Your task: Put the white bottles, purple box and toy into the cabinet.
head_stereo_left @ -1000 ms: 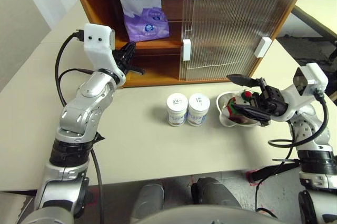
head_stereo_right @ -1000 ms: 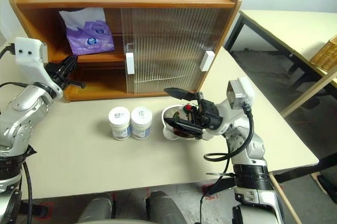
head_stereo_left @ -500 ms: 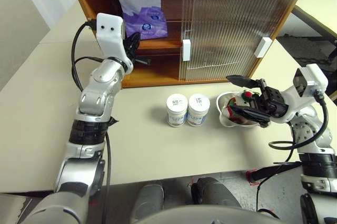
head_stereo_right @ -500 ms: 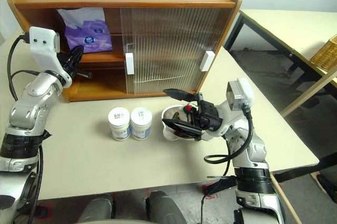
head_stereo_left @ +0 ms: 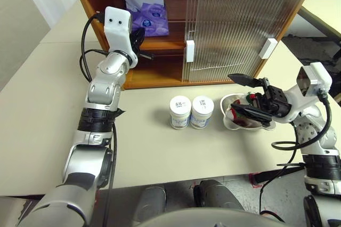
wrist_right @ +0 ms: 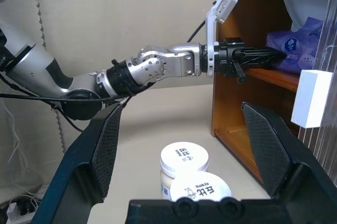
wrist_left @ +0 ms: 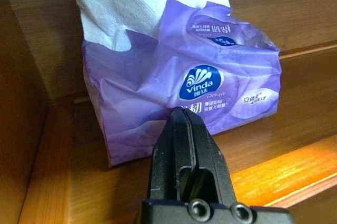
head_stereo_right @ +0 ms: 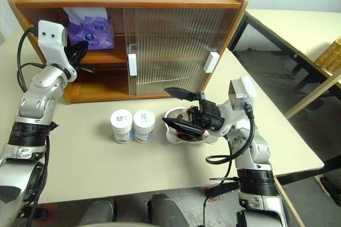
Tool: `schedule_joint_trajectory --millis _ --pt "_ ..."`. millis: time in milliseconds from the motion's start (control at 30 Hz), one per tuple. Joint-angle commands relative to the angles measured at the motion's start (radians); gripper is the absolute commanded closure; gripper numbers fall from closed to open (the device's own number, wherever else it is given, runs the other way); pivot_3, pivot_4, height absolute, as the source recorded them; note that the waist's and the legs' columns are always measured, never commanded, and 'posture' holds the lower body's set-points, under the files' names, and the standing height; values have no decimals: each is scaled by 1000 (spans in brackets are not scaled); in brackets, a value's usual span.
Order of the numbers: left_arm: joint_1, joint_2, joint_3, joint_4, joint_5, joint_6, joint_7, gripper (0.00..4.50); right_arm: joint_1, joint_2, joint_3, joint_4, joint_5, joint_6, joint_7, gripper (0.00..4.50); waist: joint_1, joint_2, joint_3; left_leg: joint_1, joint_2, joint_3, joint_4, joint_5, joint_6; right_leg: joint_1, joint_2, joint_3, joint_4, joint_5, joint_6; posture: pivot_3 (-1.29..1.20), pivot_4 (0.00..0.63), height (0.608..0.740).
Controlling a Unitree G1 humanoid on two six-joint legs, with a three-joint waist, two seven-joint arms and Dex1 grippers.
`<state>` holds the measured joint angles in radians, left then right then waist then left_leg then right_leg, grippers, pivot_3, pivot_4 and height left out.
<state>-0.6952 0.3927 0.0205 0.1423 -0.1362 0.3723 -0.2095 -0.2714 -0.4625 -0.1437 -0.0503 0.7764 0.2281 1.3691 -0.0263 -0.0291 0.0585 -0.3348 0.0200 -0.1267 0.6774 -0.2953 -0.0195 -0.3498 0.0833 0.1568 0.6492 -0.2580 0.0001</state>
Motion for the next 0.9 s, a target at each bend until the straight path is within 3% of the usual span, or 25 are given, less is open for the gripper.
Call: schedule_joint_trajectory --millis 33,133,333,467,567,700,900 --pt "39 -14 19 -118 -28 3 -32 4480 -10 -2 9 -24 3 12 -11 0 -1 0 0 0 0 0 0 0 0 0 0 0 0 0 0 -72 29 740" --pt "120 -15 61 -275 -103 47 -70 4480 -15 -4 10 -23 6 17 -13 0 -4 0 0 0 0 0 0 0 0 0 0 0 -1 0 0 -69 32 740" --pt "292 69 129 -505 -289 115 -251 2616 -26 -13 3 0 11 22 2 0 -8 0 -1 0 0 0 0 0 0 0 0 -1 0 -3 -4 -53 37 740" --pt "530 276 166 -526 -341 69 -532 1234 -35 -40 3 22 15 37 40 0 -8 3 -2 1 1 -1 -1 0 0 0 0 -1 2 -5 -8 -36 47 740" --pt "590 312 171 -502 -390 46 -629 178 -36 -56 8 35 8 37 63 0 1 3 -2 1 2 -2 -1 -1 -1 -2 0 -2 2 -4 -12 -28 52 740" --pt "634 318 150 -436 -403 -17 -753 50 -40 -66 6 41 9 43 75 0 11 5 -1 0 3 -6 -2 -2 0 -8 -6 -4 3 -1 -18 -31 58 740" --pt "632 333 61 -243 -309 -197 -926 50 -40 -97 11 48 -4 49 99 0 5 9 -2 -9 4 -5 -2 -1 -2 -15 -9 -4 6 2 -21 -25 67 740"
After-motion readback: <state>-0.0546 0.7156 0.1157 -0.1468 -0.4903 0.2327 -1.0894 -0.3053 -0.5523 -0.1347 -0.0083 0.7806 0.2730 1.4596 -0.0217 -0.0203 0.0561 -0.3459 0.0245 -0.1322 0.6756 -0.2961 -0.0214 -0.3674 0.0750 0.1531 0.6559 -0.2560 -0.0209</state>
